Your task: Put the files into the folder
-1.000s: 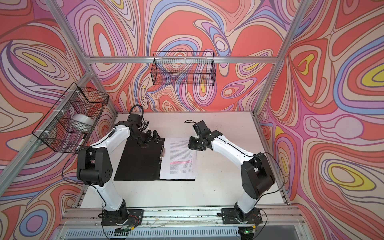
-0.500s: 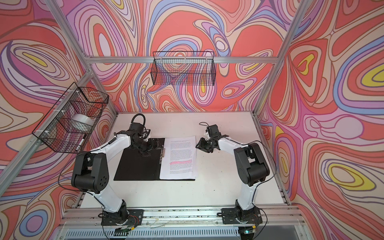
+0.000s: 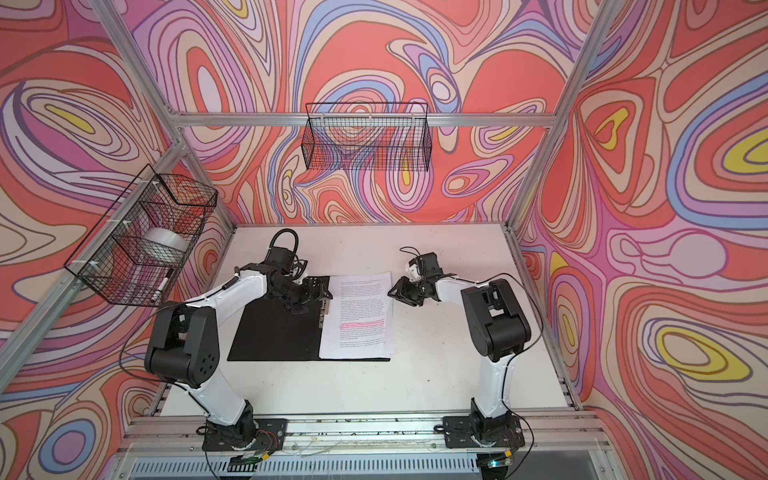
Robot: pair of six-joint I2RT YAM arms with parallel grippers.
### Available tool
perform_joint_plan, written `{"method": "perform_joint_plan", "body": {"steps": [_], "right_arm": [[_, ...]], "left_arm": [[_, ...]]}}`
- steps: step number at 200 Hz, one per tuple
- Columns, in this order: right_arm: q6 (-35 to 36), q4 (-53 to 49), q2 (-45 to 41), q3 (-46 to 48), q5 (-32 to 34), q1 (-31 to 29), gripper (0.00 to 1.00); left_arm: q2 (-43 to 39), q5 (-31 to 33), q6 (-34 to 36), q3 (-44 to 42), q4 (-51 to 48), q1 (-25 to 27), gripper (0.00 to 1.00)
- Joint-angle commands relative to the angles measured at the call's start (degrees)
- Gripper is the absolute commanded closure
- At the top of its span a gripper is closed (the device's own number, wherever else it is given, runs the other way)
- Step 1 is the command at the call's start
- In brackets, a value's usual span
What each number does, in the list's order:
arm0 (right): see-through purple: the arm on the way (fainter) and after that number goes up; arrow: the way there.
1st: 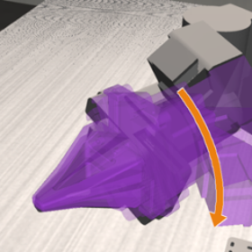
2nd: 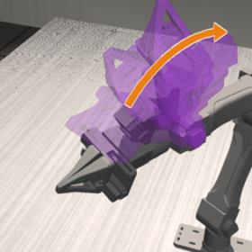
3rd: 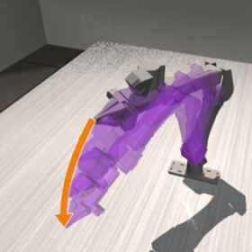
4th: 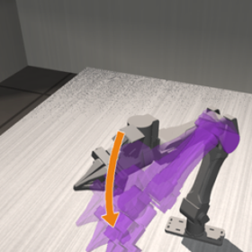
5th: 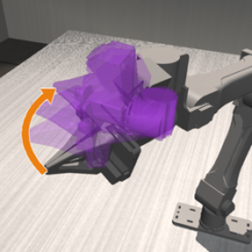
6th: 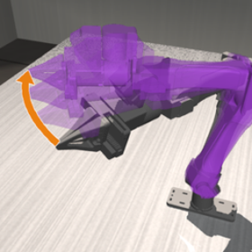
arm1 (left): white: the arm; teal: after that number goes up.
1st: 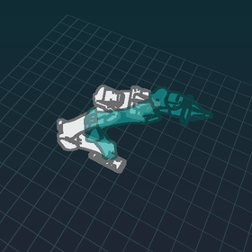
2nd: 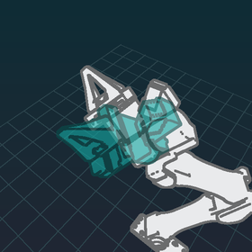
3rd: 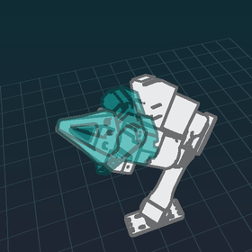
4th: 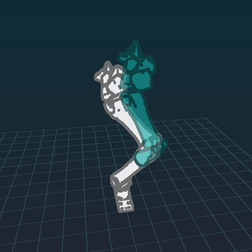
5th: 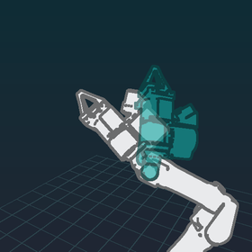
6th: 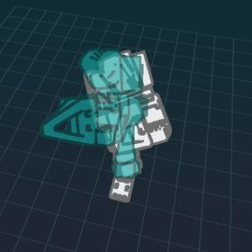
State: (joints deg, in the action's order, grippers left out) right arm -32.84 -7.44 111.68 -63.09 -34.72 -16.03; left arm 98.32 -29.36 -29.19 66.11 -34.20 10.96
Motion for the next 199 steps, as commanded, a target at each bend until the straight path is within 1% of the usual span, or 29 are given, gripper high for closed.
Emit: {"method": "perform_joint_plan", "body": {"steps": [1,30,81,116,130,160,190,199], "right_arm": [[1.3,1.2,2.1,-1.3,-2.7,0.3,0.62],[2.3,0.6,2.8,-1.5,-4.1,0.3,0.64],[4.2,-2.5,3.2,-2.5,-6.1,0.3,0.70],[4.8,-3.9,2.0,-2.3,-6.3,0.3,0.74],[5.1,-4.6,1.7,-2.1,-6.5,0.3,0.78],[5.8,-6.2,1.0,-1.9,-6.7,0.3,0.80],[5.6,-6.7,0.4,-1.7,-7.0,0.3,0.85],[5.6,-6.6,0.3,-1.6,-7.3,0.3,0.88]], "left_arm": [[-0.6,0.1,-0.4,-0.6,0.5,0.2,0.00],[-0.4,0.1,-0.3,-0.3,0.4,0.3,0.00],[0.2,-0.1,-0.4,0.5,0.1,0.2,0.00],[0.3,-0.2,-0.5,0.5,0.3,0.2,0.00],[0.4,-0.3,-0.6,0.5,0.4,0.2,0.00],[0.4,-0.6,-0.6,0.5,0.4,0.2,0.00],[0.1,-0.8,-0.7,0.4,0.8,0.2,0.00],[0.1,-0.8,-0.8,0.5,0.8,0.2,0.00]]}}
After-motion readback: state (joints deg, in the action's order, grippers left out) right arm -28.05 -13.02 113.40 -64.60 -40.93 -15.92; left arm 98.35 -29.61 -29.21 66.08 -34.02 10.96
